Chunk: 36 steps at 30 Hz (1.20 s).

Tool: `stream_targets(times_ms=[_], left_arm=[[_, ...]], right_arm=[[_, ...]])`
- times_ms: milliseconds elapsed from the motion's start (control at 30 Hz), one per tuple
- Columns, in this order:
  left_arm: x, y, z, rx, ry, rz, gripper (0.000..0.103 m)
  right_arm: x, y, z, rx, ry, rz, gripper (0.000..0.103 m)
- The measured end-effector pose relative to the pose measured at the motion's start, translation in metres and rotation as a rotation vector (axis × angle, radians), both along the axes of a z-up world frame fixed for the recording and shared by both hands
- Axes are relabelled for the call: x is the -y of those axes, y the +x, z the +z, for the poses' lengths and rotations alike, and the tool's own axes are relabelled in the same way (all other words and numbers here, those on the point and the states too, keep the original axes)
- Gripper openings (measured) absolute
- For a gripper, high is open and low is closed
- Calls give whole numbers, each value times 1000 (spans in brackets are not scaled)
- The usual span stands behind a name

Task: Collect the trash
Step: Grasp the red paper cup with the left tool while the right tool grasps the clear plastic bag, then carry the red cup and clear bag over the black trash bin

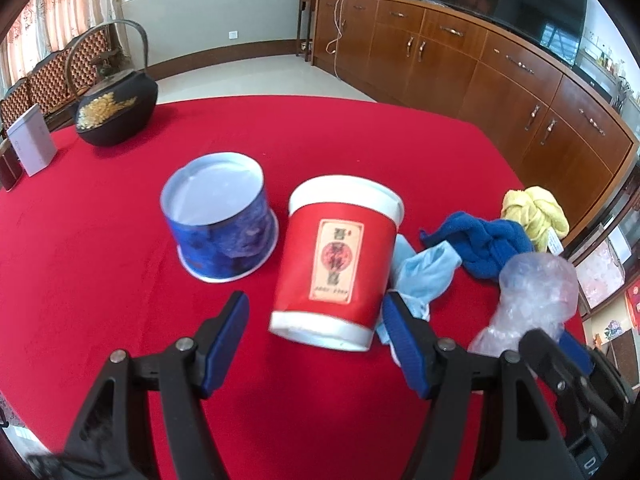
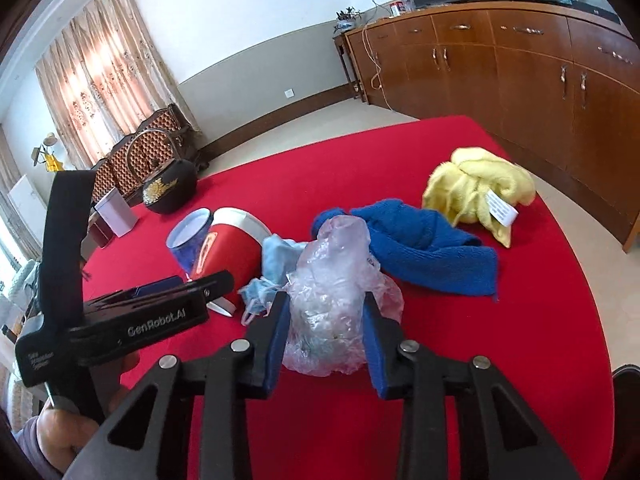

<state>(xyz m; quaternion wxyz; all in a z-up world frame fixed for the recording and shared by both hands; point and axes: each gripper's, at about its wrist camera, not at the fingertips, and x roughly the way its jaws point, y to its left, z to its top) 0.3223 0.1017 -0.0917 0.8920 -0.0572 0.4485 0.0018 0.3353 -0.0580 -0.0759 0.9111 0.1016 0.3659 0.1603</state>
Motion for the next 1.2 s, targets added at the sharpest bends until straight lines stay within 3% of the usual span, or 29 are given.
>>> stream_targets(times_ms=[167, 233, 633, 1200], left_arm=[[4, 2, -3, 18, -2, -20, 70], [5, 1, -2, 32, -8, -24, 61], [1, -21, 19, 98, -33, -27, 59], [41, -94, 53, 113, -51, -124, 59]], right_arm=[[6, 1, -4, -7, 2, -6, 37], [7, 1, -5, -10, 3, -6, 37], [13, -9, 3, 7, 16, -10, 37], [68, -87, 39, 40, 11, -97, 35]])
